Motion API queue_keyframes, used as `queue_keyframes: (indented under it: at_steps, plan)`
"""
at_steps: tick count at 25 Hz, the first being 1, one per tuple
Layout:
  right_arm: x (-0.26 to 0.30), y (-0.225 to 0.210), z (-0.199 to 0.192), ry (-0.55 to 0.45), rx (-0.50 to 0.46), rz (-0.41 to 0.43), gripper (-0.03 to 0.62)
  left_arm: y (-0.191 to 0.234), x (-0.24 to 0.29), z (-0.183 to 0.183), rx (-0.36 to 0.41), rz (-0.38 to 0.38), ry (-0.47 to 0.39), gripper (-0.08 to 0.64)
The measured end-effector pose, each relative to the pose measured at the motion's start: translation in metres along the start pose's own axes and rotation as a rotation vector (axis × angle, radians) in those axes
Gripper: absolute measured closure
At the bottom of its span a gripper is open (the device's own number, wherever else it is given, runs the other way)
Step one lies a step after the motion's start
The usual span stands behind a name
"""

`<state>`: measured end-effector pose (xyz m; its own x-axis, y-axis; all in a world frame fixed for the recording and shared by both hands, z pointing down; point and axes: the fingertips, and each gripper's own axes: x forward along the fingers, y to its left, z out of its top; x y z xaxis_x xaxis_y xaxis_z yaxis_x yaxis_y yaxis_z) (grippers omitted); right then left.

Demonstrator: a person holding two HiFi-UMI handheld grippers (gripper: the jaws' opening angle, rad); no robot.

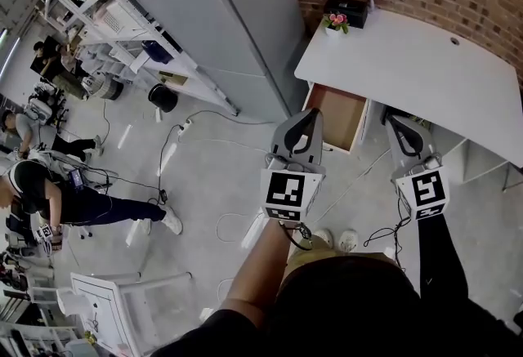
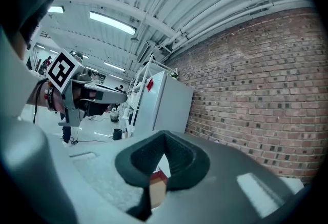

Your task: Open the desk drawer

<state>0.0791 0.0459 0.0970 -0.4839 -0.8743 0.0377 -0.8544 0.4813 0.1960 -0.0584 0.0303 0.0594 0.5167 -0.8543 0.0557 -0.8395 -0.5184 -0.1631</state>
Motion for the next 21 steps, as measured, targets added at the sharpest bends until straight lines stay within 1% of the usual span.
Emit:
queue_keyframes:
  at_steps: [5, 10, 15, 21]
  plan:
    - [-0.001, 0.0, -0.001, 0.003, 0.008, -0.004, 0.592, -0.003, -0.002, 0.006, 0.024, 0.014, -0.011, 0.552]
    - [-0.004, -0.001, -0.002, 0.005, 0.011, -0.012, 0.592, -0.003, -0.004, 0.005, 0.01, 0.02, -0.01, 0.552]
    - [-0.006, -0.005, 0.001, 0.001, 0.016, -0.022, 0.592, 0.001, -0.005, 0.005, 0.022, 0.029, -0.004, 0.552]
    - [-0.009, -0.011, -0.001, 0.001, 0.018, -0.027, 0.593, -0.002, -0.005, 0.002, 0.017, 0.029, 0.007, 0.552]
